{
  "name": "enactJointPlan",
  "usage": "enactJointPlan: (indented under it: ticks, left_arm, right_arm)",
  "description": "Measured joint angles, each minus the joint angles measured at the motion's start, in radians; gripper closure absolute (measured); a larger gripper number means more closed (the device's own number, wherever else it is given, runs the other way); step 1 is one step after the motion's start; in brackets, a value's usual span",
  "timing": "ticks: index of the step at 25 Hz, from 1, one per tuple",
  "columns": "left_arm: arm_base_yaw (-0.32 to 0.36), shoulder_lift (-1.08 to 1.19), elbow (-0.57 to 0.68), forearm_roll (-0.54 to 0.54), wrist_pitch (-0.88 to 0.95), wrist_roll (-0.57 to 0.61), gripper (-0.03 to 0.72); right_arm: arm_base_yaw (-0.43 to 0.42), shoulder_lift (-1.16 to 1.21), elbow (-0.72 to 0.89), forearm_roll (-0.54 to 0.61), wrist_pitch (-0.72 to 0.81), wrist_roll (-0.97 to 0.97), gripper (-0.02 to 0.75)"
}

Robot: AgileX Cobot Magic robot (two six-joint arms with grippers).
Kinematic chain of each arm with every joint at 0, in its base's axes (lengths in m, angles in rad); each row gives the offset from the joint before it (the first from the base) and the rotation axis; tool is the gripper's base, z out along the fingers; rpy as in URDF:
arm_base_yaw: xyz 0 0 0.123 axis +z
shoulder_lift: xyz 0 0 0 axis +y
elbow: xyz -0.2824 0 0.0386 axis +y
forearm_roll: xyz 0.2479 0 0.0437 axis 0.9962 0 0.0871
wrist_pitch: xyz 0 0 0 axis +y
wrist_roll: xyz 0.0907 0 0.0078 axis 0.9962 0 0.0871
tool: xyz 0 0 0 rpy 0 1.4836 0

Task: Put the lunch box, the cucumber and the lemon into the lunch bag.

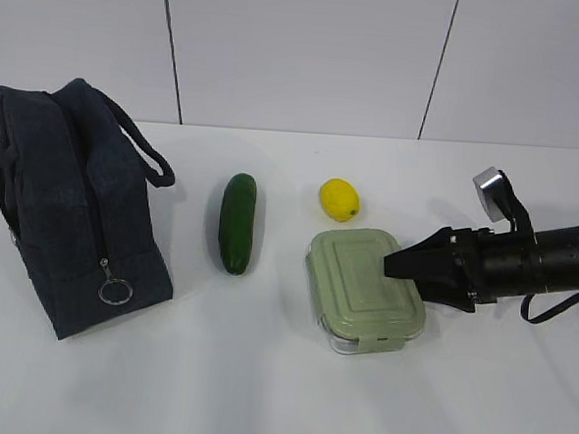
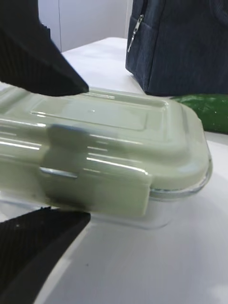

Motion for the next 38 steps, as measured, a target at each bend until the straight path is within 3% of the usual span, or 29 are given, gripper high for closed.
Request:
enactJointPlan:
  ticks: [21, 28, 35, 38]
  left_arm:
    - [0.000, 0.000, 0.000, 0.000, 0.000, 0.000, 0.448]
    - [0.000, 0.000, 0.000, 0.000, 0.000, 0.000, 0.448]
    - [0.000, 0.000, 0.000, 0.000, 0.000, 0.000, 0.448]
    - [0.000, 0.000, 0.000, 0.000, 0.000, 0.000, 0.448]
  right_arm:
    - [0.004, 0.025, -0.013, -0.012, -0.011, 0.000, 0.166]
    - [0.061, 0.025, -0.021, -0.028, -0.028, 0.000, 0.169]
    - [0.074, 0.025, -0.029, -0.016, -0.017, 0.009, 0.339]
    - [0.074, 0.025, -0.029, -0.026, -0.011, 0.005, 0.348]
